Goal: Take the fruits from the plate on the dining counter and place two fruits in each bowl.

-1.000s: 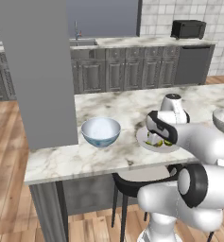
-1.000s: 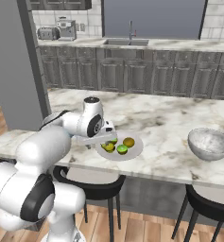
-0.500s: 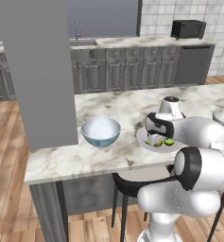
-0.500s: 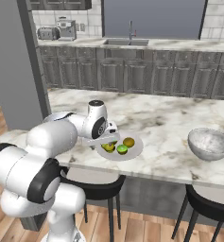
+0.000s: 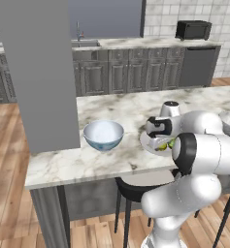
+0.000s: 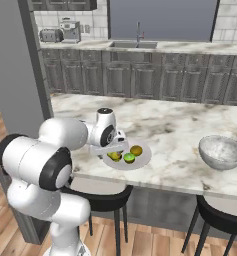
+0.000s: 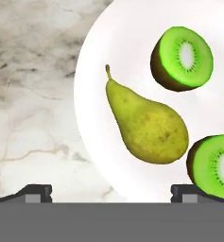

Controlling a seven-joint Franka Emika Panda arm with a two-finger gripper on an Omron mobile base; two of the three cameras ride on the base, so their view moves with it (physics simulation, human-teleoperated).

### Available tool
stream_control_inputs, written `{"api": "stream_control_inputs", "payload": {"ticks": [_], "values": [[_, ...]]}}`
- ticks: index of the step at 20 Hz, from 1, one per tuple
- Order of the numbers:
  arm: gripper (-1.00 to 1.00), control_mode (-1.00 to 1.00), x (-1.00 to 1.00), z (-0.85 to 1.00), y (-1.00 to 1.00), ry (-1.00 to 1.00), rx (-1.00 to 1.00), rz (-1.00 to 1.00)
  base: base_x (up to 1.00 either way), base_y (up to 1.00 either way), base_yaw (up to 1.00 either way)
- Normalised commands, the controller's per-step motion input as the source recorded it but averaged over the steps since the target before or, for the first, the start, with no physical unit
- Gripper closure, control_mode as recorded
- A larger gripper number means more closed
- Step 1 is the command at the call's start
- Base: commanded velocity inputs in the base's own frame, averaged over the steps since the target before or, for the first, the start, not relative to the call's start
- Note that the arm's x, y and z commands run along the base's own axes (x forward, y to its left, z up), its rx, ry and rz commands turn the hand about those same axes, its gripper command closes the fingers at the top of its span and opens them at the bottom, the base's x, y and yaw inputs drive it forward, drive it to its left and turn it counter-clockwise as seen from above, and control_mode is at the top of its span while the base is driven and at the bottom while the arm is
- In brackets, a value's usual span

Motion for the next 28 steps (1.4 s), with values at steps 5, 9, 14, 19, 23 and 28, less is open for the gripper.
{"api": "stream_control_inputs", "payload": {"ticks": [5,9,14,19,23,28], "values": [[-1.00,-1.00,0.21,-0.15,-0.02,0.01,0.00,0.00,0.00,0.00,0.00],[-1.00,-1.00,0.17,-0.09,-0.03,0.00,0.00,0.00,0.00,0.00,0.00],[-1.00,-1.00,0.14,-0.10,-0.05,0.00,0.00,0.00,0.00,0.00,0.00],[-1.00,-1.00,0.09,-0.12,-0.05,0.00,0.00,0.00,0.00,0.00,0.00],[-1.00,-1.00,0.08,-0.13,-0.04,0.00,0.00,0.00,0.00,0.00,0.00],[-1.00,-1.00,0.01,-0.14,-0.02,0.00,0.00,0.00,0.00,0.00,0.00]]}}
